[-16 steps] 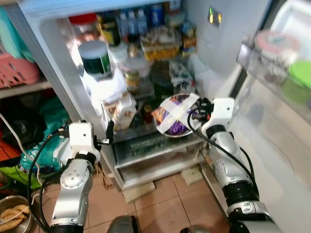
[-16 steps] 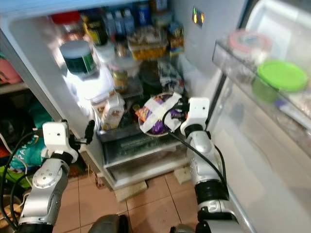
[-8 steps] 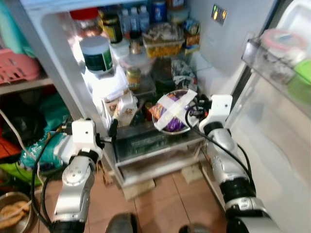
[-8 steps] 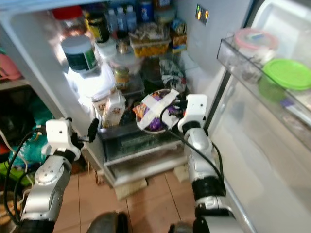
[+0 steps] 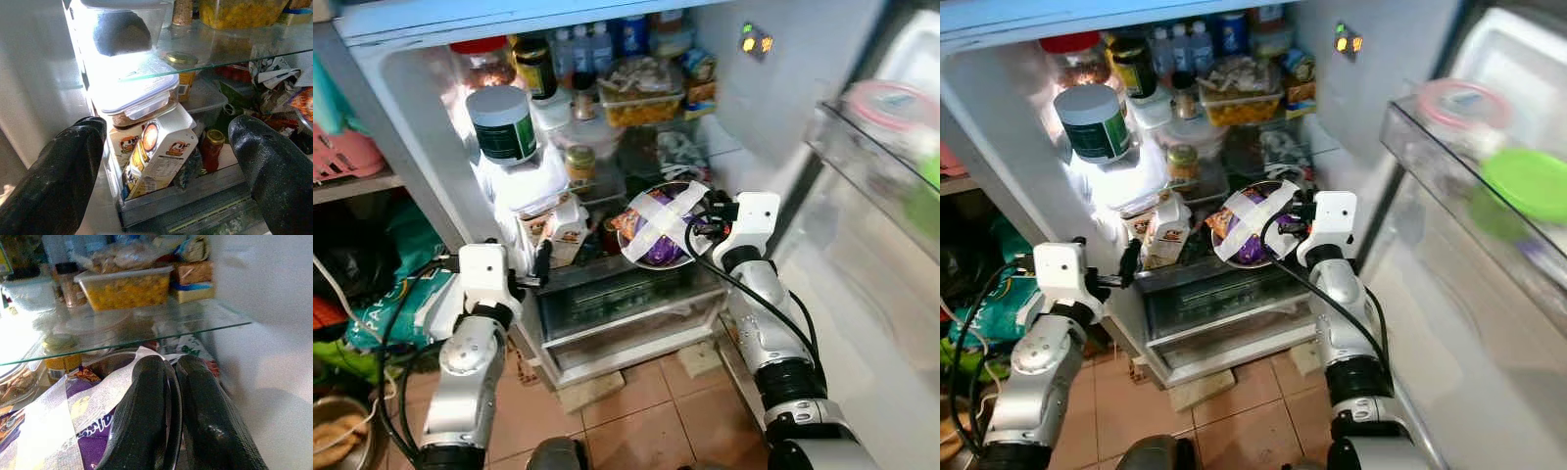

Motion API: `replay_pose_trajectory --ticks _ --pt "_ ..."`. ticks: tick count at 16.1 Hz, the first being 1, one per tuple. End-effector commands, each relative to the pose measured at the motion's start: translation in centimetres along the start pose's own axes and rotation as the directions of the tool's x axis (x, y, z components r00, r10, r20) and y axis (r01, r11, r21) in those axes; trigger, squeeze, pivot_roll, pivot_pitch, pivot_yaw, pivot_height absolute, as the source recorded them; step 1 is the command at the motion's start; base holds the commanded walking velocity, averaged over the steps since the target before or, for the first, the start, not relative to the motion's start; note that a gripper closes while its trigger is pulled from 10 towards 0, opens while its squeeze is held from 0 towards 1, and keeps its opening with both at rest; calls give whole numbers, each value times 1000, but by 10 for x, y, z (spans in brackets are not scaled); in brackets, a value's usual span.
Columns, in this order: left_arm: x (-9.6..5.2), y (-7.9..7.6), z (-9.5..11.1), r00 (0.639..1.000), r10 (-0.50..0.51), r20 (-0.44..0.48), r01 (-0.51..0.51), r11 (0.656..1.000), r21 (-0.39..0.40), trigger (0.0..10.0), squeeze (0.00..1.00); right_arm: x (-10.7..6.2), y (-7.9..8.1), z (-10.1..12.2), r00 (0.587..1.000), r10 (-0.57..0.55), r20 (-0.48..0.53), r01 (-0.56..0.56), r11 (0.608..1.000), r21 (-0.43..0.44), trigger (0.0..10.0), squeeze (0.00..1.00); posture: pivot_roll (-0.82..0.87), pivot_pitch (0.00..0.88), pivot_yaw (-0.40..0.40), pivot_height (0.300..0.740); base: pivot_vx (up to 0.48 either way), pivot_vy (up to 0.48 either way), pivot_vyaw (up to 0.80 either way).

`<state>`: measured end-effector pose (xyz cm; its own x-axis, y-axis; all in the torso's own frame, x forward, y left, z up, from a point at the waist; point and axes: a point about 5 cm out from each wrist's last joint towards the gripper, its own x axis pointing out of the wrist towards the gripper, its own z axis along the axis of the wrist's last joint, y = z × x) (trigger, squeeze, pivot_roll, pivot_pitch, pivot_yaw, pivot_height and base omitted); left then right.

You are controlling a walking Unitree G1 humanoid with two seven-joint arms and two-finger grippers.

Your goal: Restocking fridge

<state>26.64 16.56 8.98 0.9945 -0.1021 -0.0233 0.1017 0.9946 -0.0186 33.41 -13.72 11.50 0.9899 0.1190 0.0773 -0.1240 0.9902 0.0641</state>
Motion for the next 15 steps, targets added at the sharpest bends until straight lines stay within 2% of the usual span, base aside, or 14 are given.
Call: replay_pose_trajectory --ticks 1,8,12,15 --pt "2 6 1 1000 15 -6 -15 1000 -3 10000 0 3 4 11 998 12 57 -13 1000 8 10000 0 82 48 23 740 371 0 0" --pt "2 4 0 1000 5 -11 -5 1000 -4 10000 0 2 4 17 994 46 95 -49 999 23 10000 0 81 53 22 740 382 0 0" --pt "2 4 0 1000 16 -10 -16 1000 -2 10000 0 9 8 26 988 88 126 -93 995 40 10000 0 83 52 19 740 378 0 0" --pt "1 4 -1 999 32 -15 -32 999 3 10000 0 13 11 34 982 116 149 -124 991 49 10000 0 85 50 18 740 90 0 0"
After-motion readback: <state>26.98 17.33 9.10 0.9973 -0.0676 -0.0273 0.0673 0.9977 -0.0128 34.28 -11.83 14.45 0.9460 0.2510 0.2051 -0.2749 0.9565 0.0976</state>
